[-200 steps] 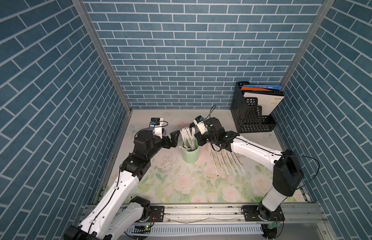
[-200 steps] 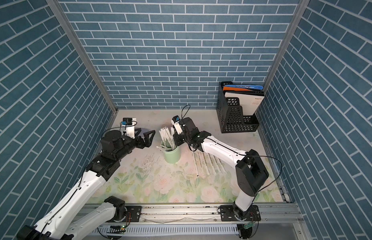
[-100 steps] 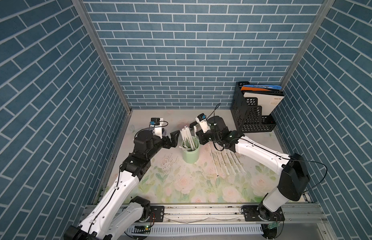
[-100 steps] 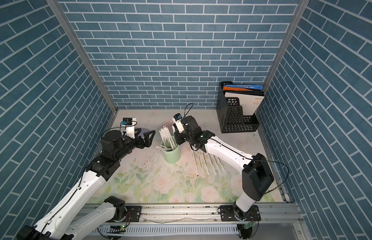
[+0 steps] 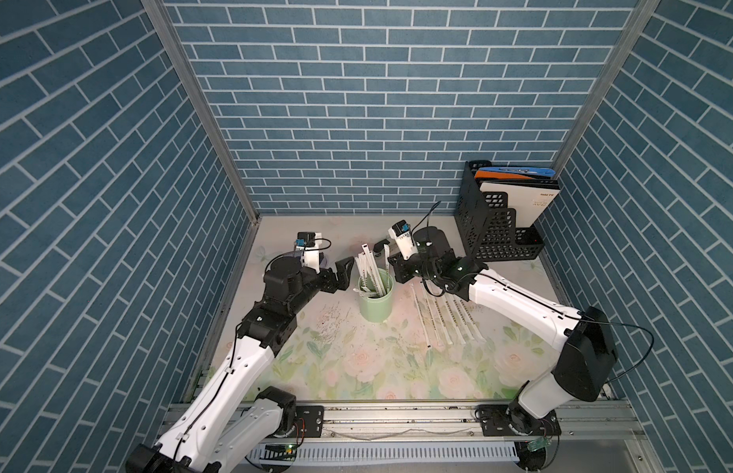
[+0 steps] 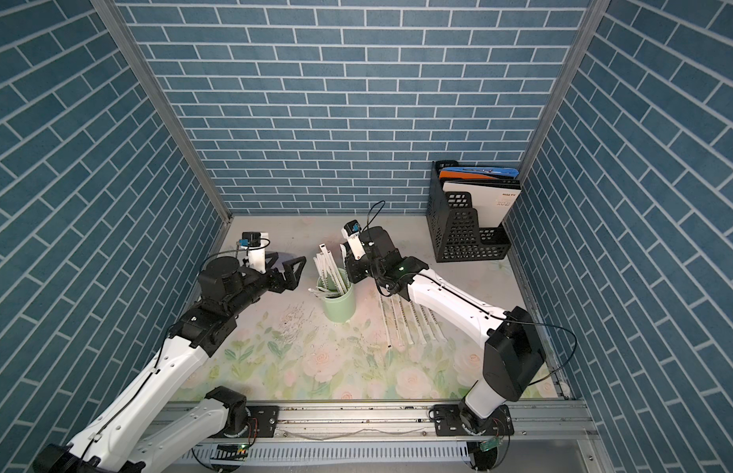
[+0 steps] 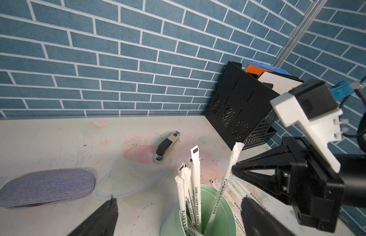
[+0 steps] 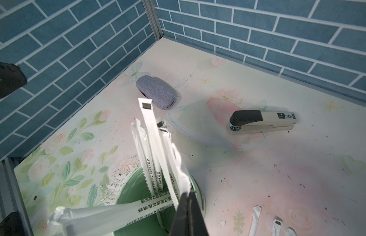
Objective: Take the straws out of the storage container
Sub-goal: Pick up the straw from the container.
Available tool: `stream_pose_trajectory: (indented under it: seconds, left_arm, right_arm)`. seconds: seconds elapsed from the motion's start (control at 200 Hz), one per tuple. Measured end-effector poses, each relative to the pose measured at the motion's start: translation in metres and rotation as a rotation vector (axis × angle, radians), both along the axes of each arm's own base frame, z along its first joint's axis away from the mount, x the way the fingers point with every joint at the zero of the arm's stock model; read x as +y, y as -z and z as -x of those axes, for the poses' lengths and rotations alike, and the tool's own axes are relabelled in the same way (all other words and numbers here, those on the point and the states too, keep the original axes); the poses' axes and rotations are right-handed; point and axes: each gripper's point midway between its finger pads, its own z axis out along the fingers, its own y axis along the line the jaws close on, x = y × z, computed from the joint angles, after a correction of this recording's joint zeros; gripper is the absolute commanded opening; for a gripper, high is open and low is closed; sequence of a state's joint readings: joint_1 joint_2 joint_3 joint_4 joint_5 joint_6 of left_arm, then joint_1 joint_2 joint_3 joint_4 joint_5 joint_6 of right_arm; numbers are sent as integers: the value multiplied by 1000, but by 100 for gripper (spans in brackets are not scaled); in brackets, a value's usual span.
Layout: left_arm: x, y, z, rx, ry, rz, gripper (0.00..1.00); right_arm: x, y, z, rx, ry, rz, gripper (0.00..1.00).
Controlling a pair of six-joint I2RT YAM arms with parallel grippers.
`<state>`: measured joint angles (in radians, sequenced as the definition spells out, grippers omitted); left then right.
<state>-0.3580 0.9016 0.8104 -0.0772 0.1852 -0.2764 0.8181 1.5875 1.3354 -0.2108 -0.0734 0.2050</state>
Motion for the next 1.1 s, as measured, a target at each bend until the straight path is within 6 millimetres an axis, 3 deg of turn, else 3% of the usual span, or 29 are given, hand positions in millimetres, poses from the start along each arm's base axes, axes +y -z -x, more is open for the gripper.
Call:
stream_pose_trajectory:
  seconds: [0.45,0.6,0.855,0.955,1.1]
  left_arm:
    - [0,0,0,0,0,0,100]
    - [0,0,0,0,0,0,99]
    - [0,0,0,0,0,0,100]
    - [0,0,0,0,0,0,100]
    - [0,0,0,0,0,0,100]
  right_arm:
    - [1,-19,-2,-31,4,-29,0]
    - [7,-8,-4,-12,-11,-23,0]
    - [21,36,-11,64,-29,39,0]
    - [23,35,-14,62,-28,38,0]
    - [25,17,-17,33,-24,13,0]
